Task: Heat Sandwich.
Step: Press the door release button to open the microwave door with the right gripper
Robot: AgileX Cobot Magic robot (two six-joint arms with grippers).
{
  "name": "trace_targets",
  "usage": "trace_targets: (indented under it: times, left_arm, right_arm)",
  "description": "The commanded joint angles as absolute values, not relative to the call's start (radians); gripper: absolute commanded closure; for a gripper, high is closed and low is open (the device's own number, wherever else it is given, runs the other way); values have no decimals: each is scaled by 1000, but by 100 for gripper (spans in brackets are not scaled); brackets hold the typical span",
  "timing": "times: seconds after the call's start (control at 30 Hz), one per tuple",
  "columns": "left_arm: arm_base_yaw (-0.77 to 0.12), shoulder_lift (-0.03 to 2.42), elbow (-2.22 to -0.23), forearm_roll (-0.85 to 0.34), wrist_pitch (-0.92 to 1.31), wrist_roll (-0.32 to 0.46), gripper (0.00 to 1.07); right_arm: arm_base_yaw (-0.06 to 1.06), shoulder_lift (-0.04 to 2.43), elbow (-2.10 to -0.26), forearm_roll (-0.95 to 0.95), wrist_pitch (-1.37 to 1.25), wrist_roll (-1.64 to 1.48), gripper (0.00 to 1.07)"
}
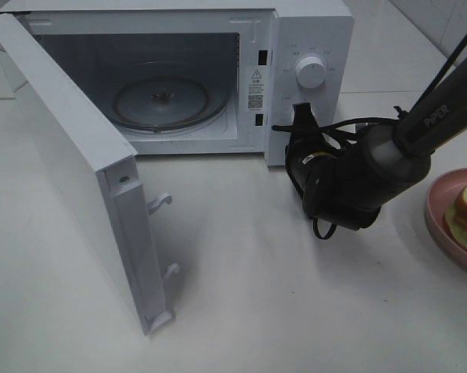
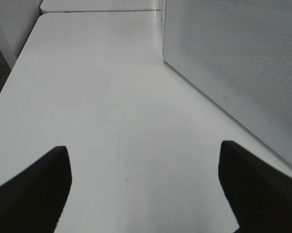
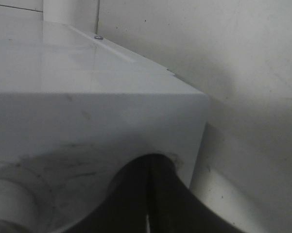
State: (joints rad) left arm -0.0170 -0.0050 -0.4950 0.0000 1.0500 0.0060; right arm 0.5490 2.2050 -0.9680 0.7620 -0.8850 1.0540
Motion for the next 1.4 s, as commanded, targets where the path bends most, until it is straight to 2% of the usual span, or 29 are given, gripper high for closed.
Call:
trace_targets:
  times: [0.03,0.8,1.4]
  left_arm:
    - [-17,-26,-492,0,1037,5,30]
    - [-17,-26,-492,0,1037,5,30]
    - [-17,-26,-492,0,1037,5,30]
  right_arm:
    - [500,2214,-1053,694,-1059,1051,107]
    - [527,2176,-995,696,-1038,1008,107]
    - [562,2041,-757,731,-1034,999,107]
